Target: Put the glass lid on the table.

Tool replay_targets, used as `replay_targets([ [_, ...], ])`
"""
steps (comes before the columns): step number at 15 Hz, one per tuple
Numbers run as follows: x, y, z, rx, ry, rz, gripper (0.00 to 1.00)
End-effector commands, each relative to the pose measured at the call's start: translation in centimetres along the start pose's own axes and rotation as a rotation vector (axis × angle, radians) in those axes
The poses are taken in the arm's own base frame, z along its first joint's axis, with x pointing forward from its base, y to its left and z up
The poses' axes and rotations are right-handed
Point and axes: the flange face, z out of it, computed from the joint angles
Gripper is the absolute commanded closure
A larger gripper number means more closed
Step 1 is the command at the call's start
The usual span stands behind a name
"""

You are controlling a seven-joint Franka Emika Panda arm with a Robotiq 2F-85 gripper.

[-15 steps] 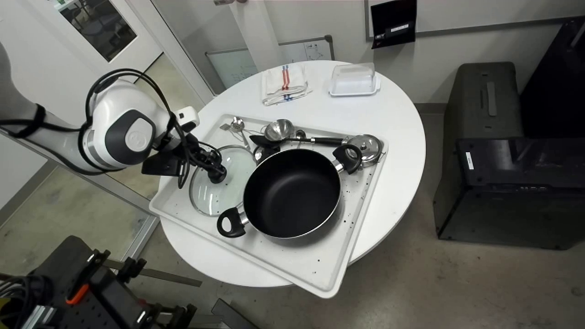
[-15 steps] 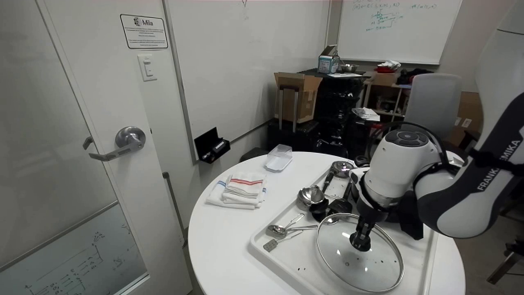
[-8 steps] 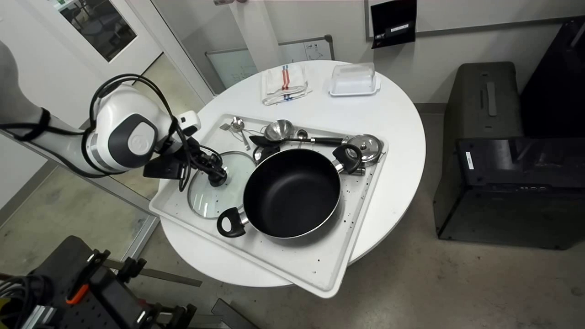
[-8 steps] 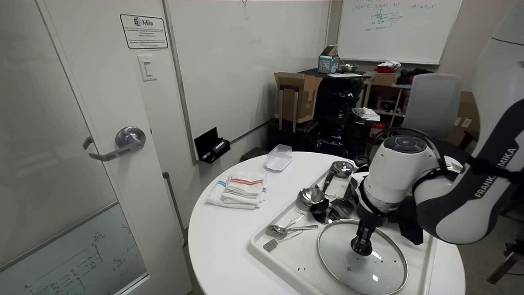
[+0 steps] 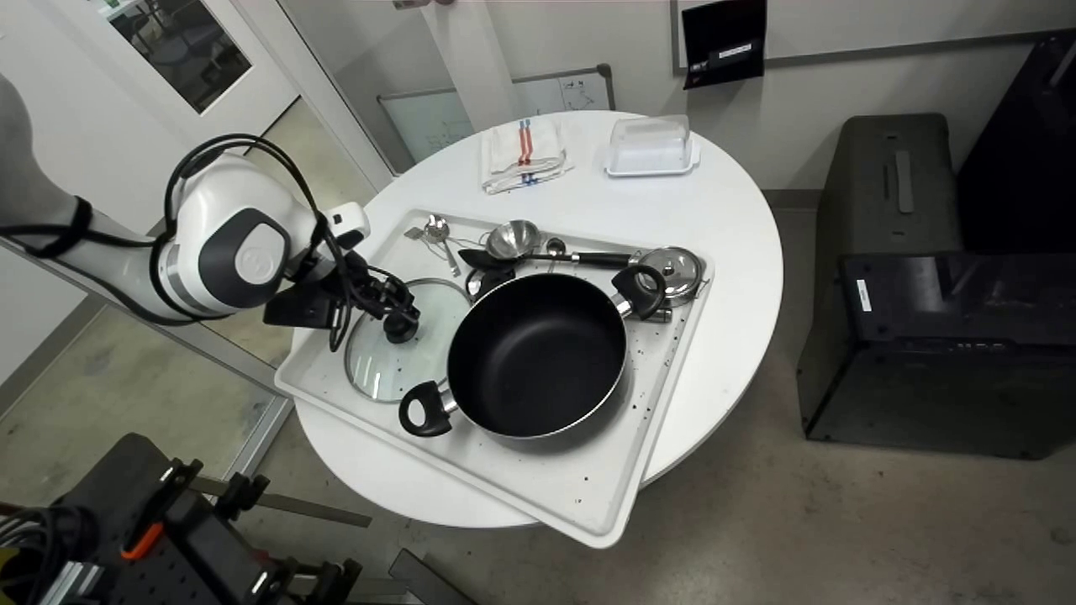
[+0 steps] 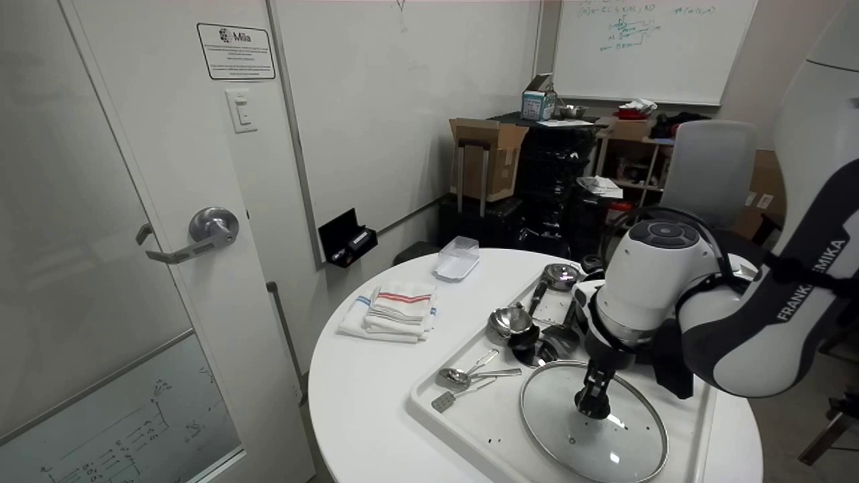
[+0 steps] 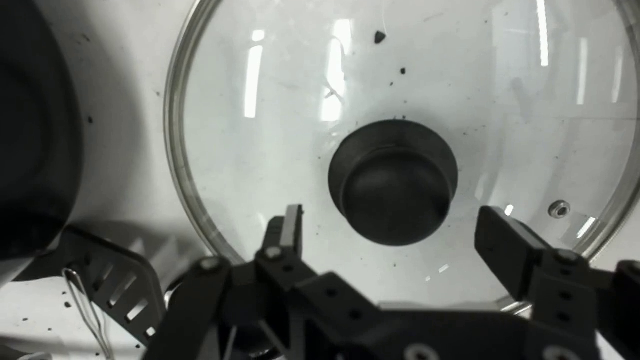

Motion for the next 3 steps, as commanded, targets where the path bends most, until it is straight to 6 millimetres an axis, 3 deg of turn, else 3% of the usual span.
replay_targets([
  [1, -0.40, 0.01, -1.61, 0.031, 0.013, 0.003, 0.00],
  [3, -0.69, -0.09, -2.35, 0.046, 0.011, -0.001, 0.00],
])
